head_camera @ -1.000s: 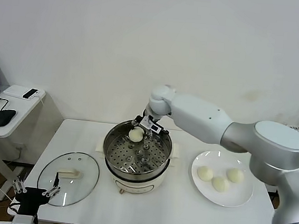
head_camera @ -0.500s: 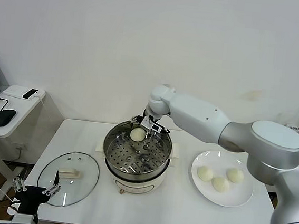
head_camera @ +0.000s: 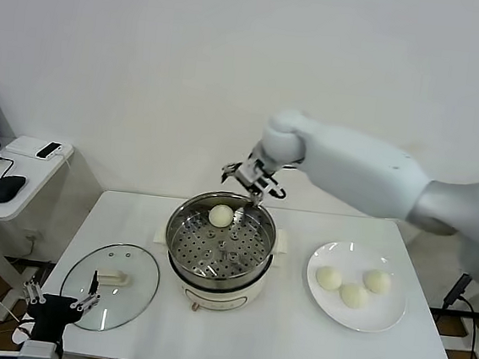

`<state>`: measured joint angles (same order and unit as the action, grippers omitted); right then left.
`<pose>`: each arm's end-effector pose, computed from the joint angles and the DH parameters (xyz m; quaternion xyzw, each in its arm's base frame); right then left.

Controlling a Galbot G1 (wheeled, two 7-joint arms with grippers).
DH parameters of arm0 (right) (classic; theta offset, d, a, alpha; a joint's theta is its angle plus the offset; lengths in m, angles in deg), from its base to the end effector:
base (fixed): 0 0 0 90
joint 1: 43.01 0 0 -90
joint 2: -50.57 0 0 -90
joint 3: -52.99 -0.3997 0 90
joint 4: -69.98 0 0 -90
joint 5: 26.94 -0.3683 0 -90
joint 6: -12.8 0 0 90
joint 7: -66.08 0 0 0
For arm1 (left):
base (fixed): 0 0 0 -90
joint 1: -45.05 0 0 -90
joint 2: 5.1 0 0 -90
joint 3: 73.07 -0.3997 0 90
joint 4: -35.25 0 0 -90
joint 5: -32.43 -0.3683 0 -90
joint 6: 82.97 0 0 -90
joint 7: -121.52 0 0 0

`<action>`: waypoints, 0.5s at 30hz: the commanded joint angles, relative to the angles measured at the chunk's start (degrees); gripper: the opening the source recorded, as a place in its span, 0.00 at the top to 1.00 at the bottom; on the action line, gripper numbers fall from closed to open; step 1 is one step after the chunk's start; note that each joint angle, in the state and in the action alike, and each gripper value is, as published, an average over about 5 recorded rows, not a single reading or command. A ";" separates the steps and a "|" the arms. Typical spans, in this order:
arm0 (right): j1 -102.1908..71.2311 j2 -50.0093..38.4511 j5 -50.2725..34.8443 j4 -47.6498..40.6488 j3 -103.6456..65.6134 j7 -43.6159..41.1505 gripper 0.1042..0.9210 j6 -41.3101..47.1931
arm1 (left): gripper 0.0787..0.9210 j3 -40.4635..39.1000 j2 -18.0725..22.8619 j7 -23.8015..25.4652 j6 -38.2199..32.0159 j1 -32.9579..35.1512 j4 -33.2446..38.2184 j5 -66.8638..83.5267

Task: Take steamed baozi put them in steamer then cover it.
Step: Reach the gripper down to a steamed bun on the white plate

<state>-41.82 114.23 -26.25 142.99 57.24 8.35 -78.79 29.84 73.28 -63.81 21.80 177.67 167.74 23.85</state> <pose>0.6109 0.0897 -0.0134 0.5632 -0.3990 0.7191 0.0803 0.1030 0.0898 -0.2790 0.0886 -0.9646 -0.2246 0.1059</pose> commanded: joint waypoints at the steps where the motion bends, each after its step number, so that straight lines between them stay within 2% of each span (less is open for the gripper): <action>1: 2.66 -18.58 -4.36 12.76 -1.98 -2.55 0.12 16.87 | 0.12 -0.26 -0.44 0.15 0.01 -0.17 0.05 0.11; 8: -2.39 -31.25 -1.82 15.87 -2.77 -3.99 0.12 20.20 | 0.12 -0.33 -1.18 0.32 0.26 -1.21 -0.33 0.71; 15: -14.25 -36.05 1.85 15.16 -7.57 -5.33 0.12 19.06 | 0.12 -0.51 -1.43 0.38 0.28 -2.24 -1.48 0.73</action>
<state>-46.67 89.55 -26.07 154.49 53.75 4.52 -63.96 29.34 71.88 -63.44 22.08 176.07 167.03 24.65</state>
